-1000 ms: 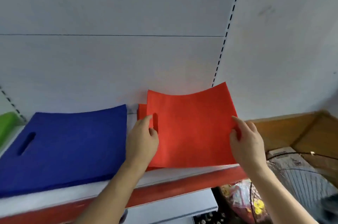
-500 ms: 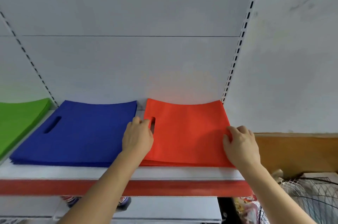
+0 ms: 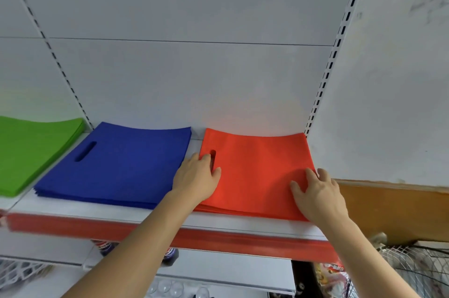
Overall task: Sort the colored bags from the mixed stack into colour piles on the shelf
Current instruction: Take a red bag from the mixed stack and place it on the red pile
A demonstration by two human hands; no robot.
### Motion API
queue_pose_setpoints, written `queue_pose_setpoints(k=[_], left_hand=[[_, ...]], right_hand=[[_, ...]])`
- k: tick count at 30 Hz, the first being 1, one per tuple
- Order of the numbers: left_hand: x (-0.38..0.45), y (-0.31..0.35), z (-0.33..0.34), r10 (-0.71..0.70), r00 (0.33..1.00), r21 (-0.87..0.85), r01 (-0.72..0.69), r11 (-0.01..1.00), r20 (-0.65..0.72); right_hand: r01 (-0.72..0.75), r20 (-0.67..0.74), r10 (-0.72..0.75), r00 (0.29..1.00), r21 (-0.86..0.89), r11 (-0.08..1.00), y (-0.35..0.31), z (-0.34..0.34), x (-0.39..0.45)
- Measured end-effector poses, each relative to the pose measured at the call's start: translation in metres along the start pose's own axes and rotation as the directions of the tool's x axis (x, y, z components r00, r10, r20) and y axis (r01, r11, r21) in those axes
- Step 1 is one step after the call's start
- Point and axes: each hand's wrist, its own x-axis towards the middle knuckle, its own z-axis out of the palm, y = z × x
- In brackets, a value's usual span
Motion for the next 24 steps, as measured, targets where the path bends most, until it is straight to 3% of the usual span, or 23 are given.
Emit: queue_pose_setpoints(k=[4, 7, 14, 20, 24], left_hand=[[-0.018, -0.004, -0.006, -0.01, 0.987, 0.009, 0.012, 1.0, -0.163], [-0.038, -0.022, -0.011, -0.015, 0.971, 0.048, 0.027, 0.998, -0.237], [-0.087, -0.105, -0.043, -0.132, 0.943, 0.08, 0.164, 0.983, -0.306], [-0.163, -0.226, -0.085, -0.246, 0.909, 0.09, 0.291, 0.952, -0.336], [-0.221, -0.305, -0.107, -0.339, 0.87, 0.06, 0.383, 0.922, -0.358]], right_hand=[[0.135, -0.235, -0.143, 0.961, -0.051, 0.99, -0.015, 0.008, -0.012], [0.271, -0.307, -0.261, 0.915, -0.011, 0.962, -0.041, 0.015, -0.028], [0.477, -0.283, -0.459, 0.842, -0.009, 0.879, -0.127, 0.028, -0.074], [0.598, -0.199, -0.59, 0.782, -0.024, 0.801, -0.249, 0.052, -0.147], [0.698, -0.136, -0.697, 0.704, -0.045, 0.715, -0.334, 0.084, -0.205]])
